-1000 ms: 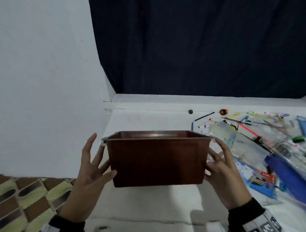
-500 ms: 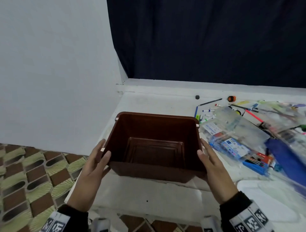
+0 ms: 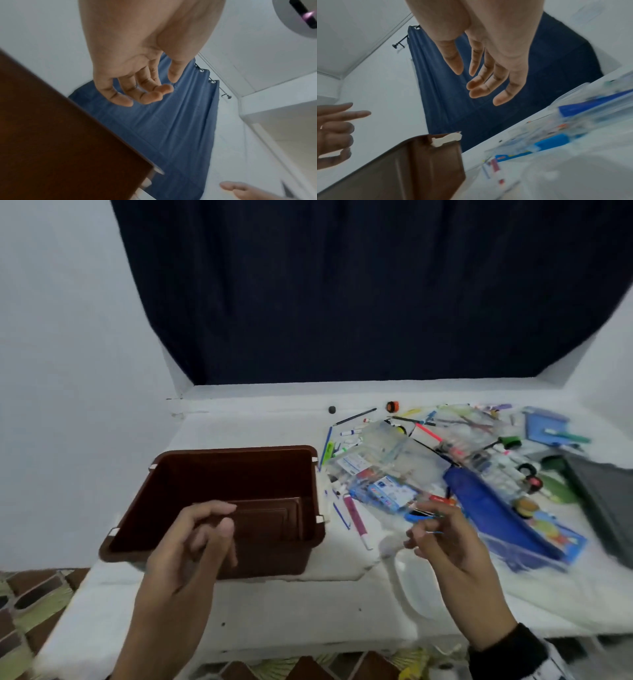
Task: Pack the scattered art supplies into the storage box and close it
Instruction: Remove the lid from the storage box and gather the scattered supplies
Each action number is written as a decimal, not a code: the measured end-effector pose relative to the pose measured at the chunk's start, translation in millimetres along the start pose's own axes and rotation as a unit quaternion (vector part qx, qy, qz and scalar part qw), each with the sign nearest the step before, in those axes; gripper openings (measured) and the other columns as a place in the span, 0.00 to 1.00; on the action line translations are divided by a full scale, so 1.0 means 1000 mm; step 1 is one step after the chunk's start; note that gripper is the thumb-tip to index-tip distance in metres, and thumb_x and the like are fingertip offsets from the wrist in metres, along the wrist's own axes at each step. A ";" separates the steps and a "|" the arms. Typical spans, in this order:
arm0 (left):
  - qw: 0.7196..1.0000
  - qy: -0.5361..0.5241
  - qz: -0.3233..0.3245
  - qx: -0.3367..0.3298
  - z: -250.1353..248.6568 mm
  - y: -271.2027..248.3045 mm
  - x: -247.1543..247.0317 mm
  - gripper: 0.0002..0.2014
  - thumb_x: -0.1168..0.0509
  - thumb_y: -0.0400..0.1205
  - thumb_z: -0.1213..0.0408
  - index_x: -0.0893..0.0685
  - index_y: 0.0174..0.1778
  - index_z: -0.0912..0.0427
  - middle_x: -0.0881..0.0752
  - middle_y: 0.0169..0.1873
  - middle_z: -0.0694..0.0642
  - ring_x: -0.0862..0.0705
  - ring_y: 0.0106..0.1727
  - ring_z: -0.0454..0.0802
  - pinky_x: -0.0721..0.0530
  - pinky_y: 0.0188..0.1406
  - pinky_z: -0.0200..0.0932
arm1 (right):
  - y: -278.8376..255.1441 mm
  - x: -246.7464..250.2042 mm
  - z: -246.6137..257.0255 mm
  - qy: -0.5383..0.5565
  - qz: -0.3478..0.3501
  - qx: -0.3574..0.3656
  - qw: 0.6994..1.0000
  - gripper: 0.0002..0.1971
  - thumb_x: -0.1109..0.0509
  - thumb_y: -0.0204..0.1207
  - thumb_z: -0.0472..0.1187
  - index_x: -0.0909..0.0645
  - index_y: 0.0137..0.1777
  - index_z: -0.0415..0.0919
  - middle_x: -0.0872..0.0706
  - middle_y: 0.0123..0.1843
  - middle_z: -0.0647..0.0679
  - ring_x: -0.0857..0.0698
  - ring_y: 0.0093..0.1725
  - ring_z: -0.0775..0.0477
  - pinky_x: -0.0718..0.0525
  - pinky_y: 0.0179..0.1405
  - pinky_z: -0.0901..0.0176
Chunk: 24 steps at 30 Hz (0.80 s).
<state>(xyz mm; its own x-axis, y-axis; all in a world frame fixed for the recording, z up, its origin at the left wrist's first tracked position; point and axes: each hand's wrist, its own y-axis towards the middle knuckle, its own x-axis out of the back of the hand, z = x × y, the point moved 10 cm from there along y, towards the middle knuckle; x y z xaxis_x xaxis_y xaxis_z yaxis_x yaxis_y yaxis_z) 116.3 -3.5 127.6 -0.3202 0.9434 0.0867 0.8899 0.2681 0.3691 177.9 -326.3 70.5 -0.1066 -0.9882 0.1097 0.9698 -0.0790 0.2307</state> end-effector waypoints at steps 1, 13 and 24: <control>0.999 -0.029 0.014 0.004 0.002 -0.001 -0.021 0.21 0.30 0.79 0.40 0.15 0.55 0.55 0.22 0.24 0.63 0.20 0.30 0.49 0.21 0.32 0.33 | -0.005 0.017 -0.005 -0.003 -0.012 -0.007 1.000 0.13 0.34 0.81 0.33 0.20 0.60 0.49 0.15 0.42 0.45 0.12 0.45 0.45 0.16 0.46 0.60; 0.943 -0.149 0.292 0.063 0.012 0.029 -0.304 0.15 0.31 0.77 0.43 0.15 0.54 0.47 0.14 0.34 0.63 0.16 0.35 0.55 0.17 0.42 0.48 | -0.005 0.233 -0.024 -0.143 -0.178 -0.009 0.974 0.15 0.30 0.79 0.36 0.20 0.59 0.57 0.12 0.44 0.51 0.13 0.44 0.51 0.16 0.44 0.63; 0.861 0.041 0.507 0.017 0.021 0.084 -0.546 0.10 0.34 0.86 0.54 0.20 0.62 0.40 0.17 0.48 0.55 0.16 0.43 0.52 0.13 0.46 0.56 | 0.067 0.412 -0.083 -0.431 -0.108 -0.121 0.888 0.15 0.28 0.77 0.48 0.23 0.63 0.56 0.16 0.52 0.54 0.16 0.54 0.52 0.21 0.46 0.62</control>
<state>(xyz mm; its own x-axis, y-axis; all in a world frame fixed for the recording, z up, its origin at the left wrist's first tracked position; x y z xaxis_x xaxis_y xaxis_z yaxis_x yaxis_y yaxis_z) 372.9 -492.3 92.2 0.6067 0.6791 0.4132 0.7336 -0.6785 0.0380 216.8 -749.6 50.4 -0.3218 -0.4875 0.8116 0.9143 -0.3828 0.1326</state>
